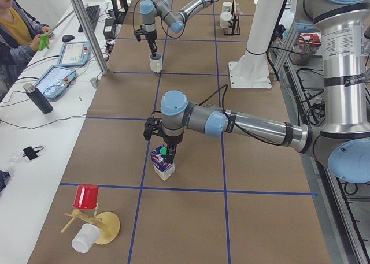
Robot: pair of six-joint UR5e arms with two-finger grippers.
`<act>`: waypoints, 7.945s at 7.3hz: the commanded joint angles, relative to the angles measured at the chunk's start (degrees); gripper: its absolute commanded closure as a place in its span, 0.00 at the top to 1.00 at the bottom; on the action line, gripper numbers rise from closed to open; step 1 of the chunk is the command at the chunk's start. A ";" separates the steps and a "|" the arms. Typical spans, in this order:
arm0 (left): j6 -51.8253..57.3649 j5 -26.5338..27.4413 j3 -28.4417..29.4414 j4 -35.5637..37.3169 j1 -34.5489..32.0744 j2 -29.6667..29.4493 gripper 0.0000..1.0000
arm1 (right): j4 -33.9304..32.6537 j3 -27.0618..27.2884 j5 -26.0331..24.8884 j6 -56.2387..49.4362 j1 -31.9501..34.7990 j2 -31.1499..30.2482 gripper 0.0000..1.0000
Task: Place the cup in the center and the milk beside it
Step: 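Carry the white mug with the right gripper to the table center, then release the mug and raise the right gripper back toward its start, then lower the left gripper onto the blue milk carton and grasp it, then carry the milk carton with the left gripper beside the white mug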
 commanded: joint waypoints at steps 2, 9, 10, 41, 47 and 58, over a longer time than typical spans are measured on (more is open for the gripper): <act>-0.02 0.00 -0.31 0.00 -0.32 0.35 0.98 | 0.22 -1.35 0.24 0.01 -1.42 0.51 0.00; 2.42 4.01 -1.44 -1.39 -0.23 -0.35 0.97 | 0.40 -0.65 1.02 -0.08 0.23 1.92 1.00; 7.49 7.17 -1.19 -2.45 0.03 -0.70 0.97 | 0.31 -0.47 3.12 -0.43 1.90 1.57 1.00; -53.28 -0.09 7.26 9.68 8.09 -26.01 0.36 | -9.00 40.49 9.91 -7.02 27.67 -45.28 1.00; -53.72 4.74 18.57 17.49 25.15 -57.71 0.38 | -8.92 40.66 9.47 -7.02 28.36 -46.51 1.00; -44.05 8.53 20.79 17.75 36.24 -59.94 0.43 | -8.74 40.93 8.68 -6.85 28.98 -46.51 1.00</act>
